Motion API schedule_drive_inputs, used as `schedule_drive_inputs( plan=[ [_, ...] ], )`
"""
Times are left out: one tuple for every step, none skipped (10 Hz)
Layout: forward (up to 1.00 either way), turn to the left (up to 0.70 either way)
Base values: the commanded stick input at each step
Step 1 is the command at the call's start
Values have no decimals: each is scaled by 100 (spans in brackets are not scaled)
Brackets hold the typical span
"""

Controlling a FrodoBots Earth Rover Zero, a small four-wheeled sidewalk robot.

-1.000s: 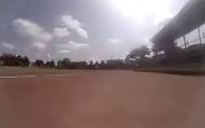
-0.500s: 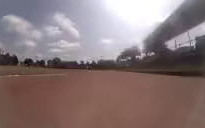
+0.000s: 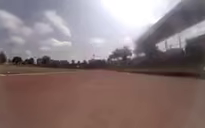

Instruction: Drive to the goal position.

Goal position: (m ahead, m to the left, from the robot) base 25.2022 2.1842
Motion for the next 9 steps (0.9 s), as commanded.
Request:
schedule_drive_inputs(
  plan=[
    [70,-33],
    [70,-31],
    [70,-23],
    [70,-21],
    [70,0],
    [70,0],
    [70,0],
    [70,0],
    [70,0]
  ],
)
